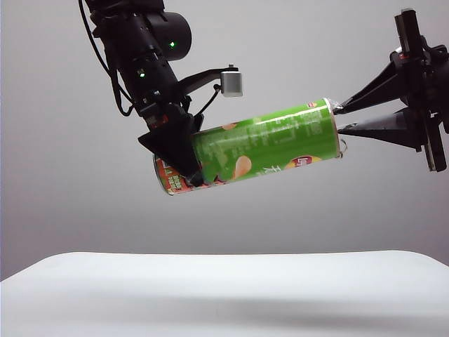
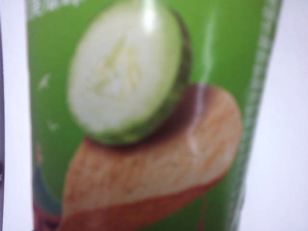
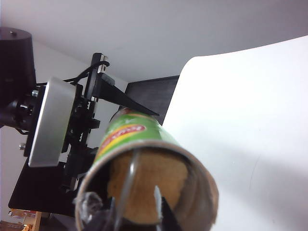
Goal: Pick up the green tub of chips from the desk, pull out the transparent container with the chips inside partially, and then place the chips back on the desk.
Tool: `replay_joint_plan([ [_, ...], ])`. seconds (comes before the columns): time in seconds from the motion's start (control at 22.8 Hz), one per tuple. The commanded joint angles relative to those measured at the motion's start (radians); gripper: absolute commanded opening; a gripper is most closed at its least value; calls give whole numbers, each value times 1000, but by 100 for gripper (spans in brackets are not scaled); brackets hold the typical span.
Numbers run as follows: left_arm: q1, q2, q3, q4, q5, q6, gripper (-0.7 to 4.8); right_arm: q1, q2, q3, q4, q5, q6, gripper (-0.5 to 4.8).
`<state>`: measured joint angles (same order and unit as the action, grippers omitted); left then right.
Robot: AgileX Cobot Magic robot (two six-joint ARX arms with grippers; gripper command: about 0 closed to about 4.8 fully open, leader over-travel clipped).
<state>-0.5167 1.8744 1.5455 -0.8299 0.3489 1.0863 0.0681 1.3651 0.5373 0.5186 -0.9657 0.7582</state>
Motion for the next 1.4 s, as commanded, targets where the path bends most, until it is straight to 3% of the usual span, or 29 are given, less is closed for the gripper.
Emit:
replay_joint_plan([
  [0.04,-10,-3,2,9,23,2,237,1,-3,4,24,-21,-6,116],
  [0.48,-59,-3,2,76,31,0,236,1,-3,4,24,-51,-6,114],
  [0.53,-60,-3,2,77,31,0,236,1,-3,4,24,-51,-6,98],
  [0.61,-60,-3,2,77,30,-3,236,1,-3,4,25,-55,-8,6],
  [0.66,-60,-3,2,75,30,-3,236,1,-3,4,25,-55,-13,-8],
  [1.4,-19,-3,2,19,-34,-19,236,-23,-3,3,24,-61,-57,-7],
])
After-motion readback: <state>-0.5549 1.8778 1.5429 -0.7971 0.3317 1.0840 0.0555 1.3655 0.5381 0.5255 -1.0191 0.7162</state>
